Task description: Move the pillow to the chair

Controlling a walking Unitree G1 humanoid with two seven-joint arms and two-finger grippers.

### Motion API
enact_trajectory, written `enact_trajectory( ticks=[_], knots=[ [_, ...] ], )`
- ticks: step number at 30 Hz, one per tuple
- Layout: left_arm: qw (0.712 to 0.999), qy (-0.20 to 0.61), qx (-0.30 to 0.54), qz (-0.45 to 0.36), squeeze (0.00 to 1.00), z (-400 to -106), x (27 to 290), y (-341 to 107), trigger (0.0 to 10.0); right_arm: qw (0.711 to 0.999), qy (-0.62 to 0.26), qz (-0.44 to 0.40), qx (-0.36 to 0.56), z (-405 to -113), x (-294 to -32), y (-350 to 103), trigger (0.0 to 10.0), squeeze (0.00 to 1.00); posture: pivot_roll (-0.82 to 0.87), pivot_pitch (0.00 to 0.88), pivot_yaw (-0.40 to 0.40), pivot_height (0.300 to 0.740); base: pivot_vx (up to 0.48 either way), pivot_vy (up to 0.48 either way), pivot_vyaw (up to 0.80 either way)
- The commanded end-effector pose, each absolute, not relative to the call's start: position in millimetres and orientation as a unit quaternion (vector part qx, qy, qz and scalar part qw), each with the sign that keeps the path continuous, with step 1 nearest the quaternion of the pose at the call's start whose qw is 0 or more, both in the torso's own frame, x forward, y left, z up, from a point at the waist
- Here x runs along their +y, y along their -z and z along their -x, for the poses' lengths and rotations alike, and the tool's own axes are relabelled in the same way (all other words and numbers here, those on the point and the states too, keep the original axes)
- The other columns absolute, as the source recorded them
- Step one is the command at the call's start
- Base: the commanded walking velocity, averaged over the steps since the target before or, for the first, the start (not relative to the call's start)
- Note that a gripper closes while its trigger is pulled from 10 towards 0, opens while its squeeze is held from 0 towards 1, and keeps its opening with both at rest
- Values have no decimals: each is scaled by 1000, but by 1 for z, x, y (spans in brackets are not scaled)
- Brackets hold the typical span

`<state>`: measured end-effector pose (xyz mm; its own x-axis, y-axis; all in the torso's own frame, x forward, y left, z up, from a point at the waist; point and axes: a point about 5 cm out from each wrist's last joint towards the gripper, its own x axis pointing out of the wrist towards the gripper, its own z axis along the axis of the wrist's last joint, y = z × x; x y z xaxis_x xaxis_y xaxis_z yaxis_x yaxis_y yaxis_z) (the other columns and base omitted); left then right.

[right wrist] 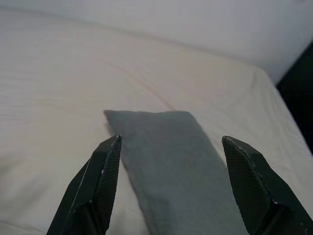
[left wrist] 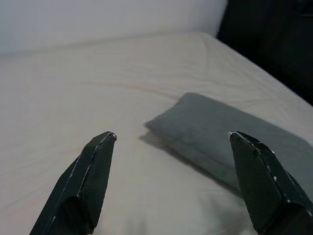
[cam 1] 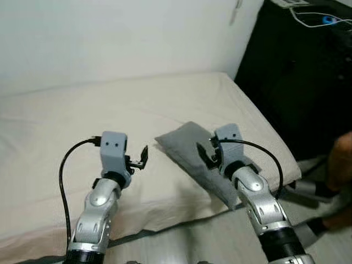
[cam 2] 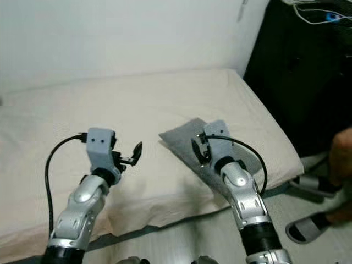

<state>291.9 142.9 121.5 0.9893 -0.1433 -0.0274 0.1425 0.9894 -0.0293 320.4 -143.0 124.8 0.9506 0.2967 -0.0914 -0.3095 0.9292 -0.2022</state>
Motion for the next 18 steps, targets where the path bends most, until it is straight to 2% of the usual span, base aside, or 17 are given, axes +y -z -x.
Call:
enact_trajectory(
  ticks=[1,18],
  knots=[
    [997,72,22,13,0,-291,145,-119,10000,981,-159,104,41,-319,-140,-119,10000,0,-34,118,-46,731,0,0,0],
    [996,78,33,-5,0,-299,142,-117,10000,987,-133,76,53,-322,-145,-118,10000,0,-38,118,-40,721,0,0,0]
  ],
)
